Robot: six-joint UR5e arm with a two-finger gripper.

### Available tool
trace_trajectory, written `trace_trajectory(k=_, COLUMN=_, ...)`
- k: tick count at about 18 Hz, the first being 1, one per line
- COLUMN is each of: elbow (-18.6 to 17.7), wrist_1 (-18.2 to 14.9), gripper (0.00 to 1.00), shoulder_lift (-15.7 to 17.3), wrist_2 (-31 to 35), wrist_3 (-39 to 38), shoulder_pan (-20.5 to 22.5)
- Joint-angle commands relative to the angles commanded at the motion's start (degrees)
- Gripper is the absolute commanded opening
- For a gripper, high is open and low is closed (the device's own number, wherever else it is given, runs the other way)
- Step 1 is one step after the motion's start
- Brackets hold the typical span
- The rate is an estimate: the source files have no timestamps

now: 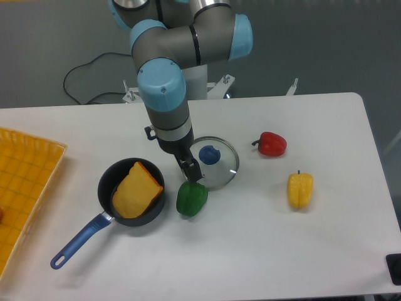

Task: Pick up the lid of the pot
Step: 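Move the gripper down to the blue knob of the glass lid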

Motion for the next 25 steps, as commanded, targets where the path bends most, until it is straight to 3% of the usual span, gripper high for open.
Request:
trace_trajectory(k=8, elbow=-0.3, wrist_1=-0.3, gripper=1.0, shoulder_lift=-0.1, wrist_2=0.2, wrist_3=-0.4, shoulder_pan=-0.6)
trace_trajectory(k=13, elbow=-4.3, wrist_1=0.4, gripper=1.0, shoulder_lift=1.2, wrist_2=-0.3, wrist_3=-0.4, shoulder_pan=-0.2)
trace_trajectory(k=25, elbow=-8.6, wrist_1=0.2, gripper=1.0, shoulder_lift=5.2, wrist_2=0.4, wrist_3=-0.8, shoulder_pan=2.3)
